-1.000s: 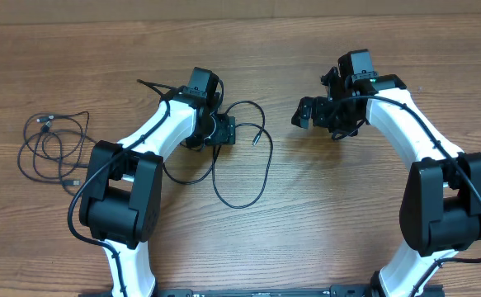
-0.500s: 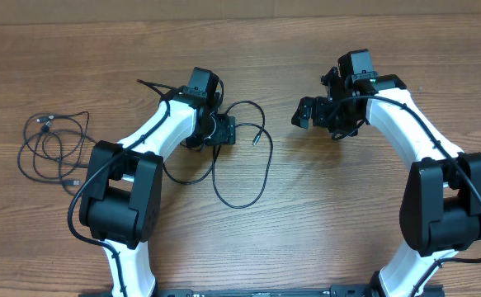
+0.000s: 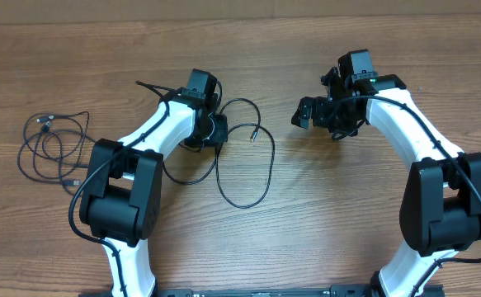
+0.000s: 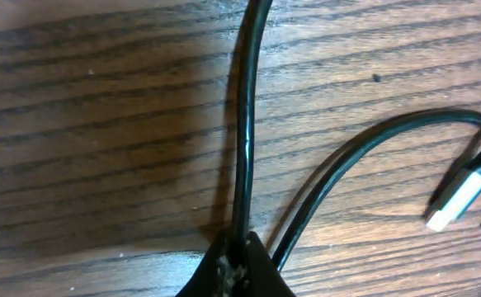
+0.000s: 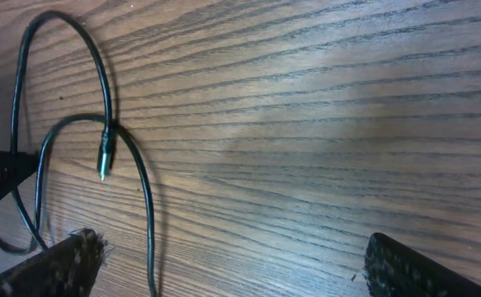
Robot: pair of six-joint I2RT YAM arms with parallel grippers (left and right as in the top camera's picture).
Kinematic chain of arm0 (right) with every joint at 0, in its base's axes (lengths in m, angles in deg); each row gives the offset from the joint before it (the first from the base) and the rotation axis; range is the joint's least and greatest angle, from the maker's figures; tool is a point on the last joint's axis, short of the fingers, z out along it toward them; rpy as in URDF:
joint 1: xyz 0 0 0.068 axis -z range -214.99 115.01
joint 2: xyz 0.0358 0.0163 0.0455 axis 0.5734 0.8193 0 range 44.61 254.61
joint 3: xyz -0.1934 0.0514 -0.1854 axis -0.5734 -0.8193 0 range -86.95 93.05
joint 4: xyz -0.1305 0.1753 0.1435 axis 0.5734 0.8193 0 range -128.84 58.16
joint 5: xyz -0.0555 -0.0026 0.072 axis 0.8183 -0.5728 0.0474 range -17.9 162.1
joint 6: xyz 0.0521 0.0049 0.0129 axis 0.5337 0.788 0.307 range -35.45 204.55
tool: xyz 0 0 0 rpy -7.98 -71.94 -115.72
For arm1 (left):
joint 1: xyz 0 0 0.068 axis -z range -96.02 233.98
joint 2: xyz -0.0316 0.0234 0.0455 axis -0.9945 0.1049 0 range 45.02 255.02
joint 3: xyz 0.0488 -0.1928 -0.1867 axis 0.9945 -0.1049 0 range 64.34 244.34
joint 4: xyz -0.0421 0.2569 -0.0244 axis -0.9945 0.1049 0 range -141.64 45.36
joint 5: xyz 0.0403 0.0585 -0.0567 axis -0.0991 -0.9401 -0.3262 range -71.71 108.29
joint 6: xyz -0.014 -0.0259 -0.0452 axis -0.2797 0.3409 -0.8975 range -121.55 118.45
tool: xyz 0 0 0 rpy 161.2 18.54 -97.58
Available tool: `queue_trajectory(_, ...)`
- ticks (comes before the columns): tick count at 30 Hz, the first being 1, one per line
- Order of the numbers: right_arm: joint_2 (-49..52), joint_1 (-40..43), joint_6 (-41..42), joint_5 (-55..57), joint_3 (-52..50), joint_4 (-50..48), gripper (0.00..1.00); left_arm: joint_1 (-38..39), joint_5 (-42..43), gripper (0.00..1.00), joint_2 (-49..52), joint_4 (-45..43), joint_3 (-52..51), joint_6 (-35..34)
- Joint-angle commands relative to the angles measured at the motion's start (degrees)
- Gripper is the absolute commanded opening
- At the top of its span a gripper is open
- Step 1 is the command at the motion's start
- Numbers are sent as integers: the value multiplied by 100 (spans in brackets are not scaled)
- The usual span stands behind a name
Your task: Untangle cables
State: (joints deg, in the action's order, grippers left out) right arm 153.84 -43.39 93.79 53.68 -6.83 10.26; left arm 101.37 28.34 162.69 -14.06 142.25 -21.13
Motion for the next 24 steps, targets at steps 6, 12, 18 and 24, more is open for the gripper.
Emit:
queue_trajectory(6, -142, -20, 11, 39, -24, -22, 100, 33, -127, 4, 415, -11, -275, -4)
queue_trajectory(12, -142, -20, 11, 39, -24, -22, 100, -26, -74, 4, 404, 214, -33, 74)
queue_trajectory(18, -142, -20, 11, 39, -24, -22, 100, -109, -76, 4, 402, 1093, 931, 468)
queue_trajectory(24, -142, -20, 11, 39, -24, -22, 100, -146, -85, 4, 402, 2225, 2221, 632)
